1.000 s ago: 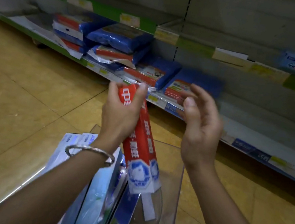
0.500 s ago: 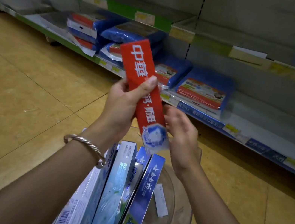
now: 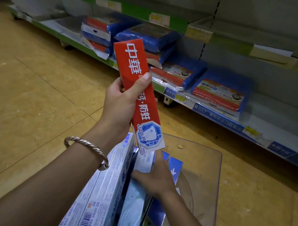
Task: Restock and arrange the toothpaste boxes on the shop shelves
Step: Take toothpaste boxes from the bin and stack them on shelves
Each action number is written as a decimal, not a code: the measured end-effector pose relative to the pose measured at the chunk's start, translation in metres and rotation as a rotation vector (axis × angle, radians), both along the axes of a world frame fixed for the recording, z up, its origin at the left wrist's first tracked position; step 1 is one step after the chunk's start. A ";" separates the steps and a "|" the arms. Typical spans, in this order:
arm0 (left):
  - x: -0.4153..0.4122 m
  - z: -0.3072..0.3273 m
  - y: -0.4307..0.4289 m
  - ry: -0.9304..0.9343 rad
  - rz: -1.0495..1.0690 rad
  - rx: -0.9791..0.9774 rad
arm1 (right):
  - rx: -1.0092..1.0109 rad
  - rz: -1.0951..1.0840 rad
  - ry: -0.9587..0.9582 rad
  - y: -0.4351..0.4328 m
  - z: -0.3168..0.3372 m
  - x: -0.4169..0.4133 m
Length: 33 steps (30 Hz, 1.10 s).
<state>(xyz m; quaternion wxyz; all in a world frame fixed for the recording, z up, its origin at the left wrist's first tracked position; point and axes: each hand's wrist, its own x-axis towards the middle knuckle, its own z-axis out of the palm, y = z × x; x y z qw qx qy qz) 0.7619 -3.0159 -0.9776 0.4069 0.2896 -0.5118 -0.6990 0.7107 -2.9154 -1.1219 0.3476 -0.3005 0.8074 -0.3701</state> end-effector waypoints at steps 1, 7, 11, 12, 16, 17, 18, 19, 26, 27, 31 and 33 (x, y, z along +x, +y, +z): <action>0.000 -0.001 0.000 -0.005 0.005 0.005 | 0.025 0.029 0.056 0.000 0.004 0.002; 0.001 -0.004 0.001 -0.034 0.003 0.005 | 0.152 0.109 0.265 0.012 0.004 0.002; 0.001 -0.001 0.003 -0.034 0.001 0.016 | -0.129 -0.132 -0.254 0.033 0.008 -0.028; 0.001 -0.001 0.003 -0.039 -0.003 0.016 | -0.183 -0.198 -0.350 0.040 0.009 -0.036; -0.005 -0.004 0.008 -0.078 -0.020 0.003 | -0.433 -0.453 -0.584 0.055 0.014 -0.065; -0.007 -0.005 0.009 -0.096 -0.020 0.001 | -0.483 -0.458 -0.658 0.057 0.019 -0.070; -0.009 -0.007 0.011 -0.116 -0.018 0.000 | -0.516 -0.446 -0.728 0.058 0.026 -0.075; -0.012 -0.007 0.013 -0.131 -0.016 0.000 | -0.541 -0.420 -0.776 0.058 0.035 -0.080; -0.030 -0.007 0.041 -0.139 -0.108 -0.002 | -0.735 -0.183 -0.616 0.052 0.128 -0.101; -0.033 -0.008 0.046 -0.104 -0.147 0.016 | -0.775 -0.139 -0.571 0.050 0.141 -0.102; -0.039 -0.007 0.062 0.047 -0.281 0.073 | -0.800 -0.018 -0.398 0.049 0.182 -0.100; -0.039 -0.010 0.066 0.098 -0.348 0.056 | -0.799 0.023 -0.293 0.052 0.196 -0.099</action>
